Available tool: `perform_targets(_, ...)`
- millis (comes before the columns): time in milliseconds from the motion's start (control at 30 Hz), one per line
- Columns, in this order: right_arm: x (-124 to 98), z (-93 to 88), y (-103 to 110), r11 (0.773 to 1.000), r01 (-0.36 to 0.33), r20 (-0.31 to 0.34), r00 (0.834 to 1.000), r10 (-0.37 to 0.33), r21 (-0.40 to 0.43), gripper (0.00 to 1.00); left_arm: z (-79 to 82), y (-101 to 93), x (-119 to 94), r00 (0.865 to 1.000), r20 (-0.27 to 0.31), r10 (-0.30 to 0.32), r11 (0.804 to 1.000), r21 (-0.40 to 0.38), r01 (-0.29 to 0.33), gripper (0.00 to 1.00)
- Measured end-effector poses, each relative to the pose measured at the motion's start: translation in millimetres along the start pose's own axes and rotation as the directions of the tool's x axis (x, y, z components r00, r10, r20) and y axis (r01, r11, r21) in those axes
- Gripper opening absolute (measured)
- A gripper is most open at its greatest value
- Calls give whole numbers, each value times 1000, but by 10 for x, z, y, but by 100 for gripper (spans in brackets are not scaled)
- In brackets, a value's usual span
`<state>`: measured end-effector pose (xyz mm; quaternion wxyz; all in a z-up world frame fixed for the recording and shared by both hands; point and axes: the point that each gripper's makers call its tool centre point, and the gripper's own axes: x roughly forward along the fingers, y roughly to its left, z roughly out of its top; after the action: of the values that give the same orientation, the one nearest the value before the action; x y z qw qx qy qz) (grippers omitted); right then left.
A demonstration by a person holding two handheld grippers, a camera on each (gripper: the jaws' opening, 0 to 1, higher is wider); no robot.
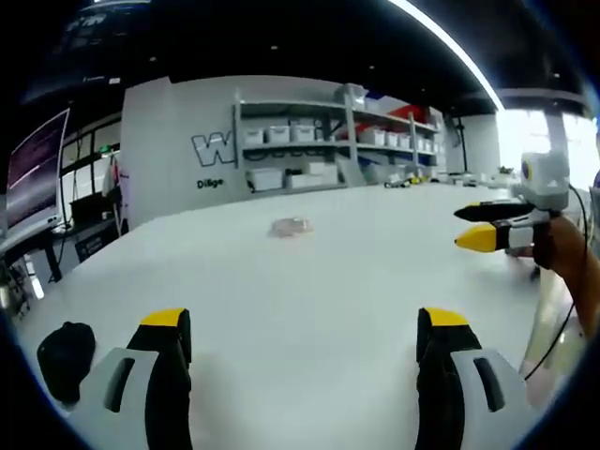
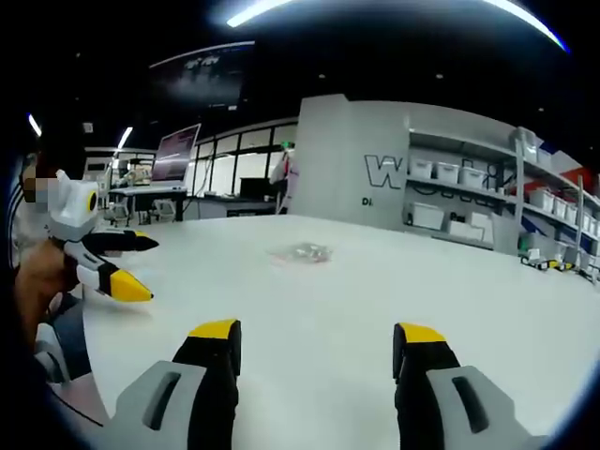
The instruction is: Open the resealable bag by pulling the two sides of the seal apart until the entire bag opening is separated and visibly accessible.
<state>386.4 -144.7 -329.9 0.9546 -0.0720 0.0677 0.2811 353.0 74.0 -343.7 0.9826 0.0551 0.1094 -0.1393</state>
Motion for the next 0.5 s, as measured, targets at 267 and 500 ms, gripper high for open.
perform_targets(267,20,-7,17,1000,-5,-4,1000,5,-7,65,-9,6,-4,1000,-4,-1,1000,0,1,100)
perform_targets(500,34,-11,38,1000,-9,-4,1000,9,-10,65,-13,14,-12,1000,-2,2,1000,0,-2,100)
